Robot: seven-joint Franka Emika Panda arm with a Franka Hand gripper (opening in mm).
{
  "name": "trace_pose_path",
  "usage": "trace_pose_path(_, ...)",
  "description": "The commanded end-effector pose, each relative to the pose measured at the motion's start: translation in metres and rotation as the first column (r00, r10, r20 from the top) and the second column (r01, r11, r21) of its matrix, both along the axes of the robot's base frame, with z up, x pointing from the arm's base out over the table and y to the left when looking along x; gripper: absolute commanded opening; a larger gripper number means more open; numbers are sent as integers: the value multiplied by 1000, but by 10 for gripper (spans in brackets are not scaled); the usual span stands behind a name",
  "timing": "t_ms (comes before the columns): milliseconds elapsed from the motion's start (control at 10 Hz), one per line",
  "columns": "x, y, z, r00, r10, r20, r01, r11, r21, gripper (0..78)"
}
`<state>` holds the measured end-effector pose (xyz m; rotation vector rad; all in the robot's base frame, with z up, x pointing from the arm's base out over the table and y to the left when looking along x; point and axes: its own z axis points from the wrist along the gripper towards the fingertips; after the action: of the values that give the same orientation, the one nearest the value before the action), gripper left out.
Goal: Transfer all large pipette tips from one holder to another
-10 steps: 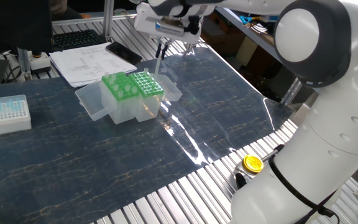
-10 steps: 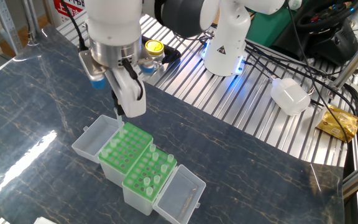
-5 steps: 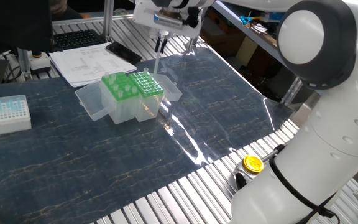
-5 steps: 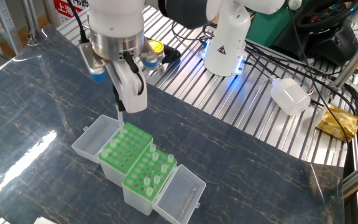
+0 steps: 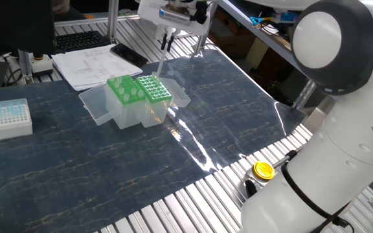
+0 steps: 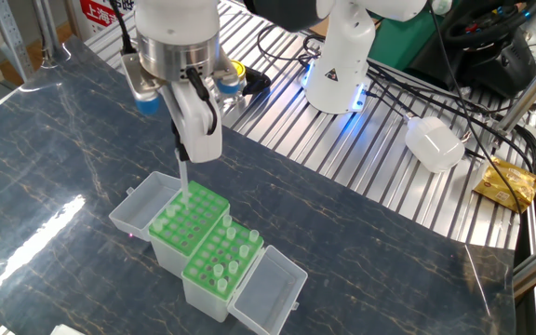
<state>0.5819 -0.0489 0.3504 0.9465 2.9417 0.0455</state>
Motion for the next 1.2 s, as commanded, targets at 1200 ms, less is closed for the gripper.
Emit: trace_pose_path(1200,8,45,2,956,-292,-20,293,954,58,11)
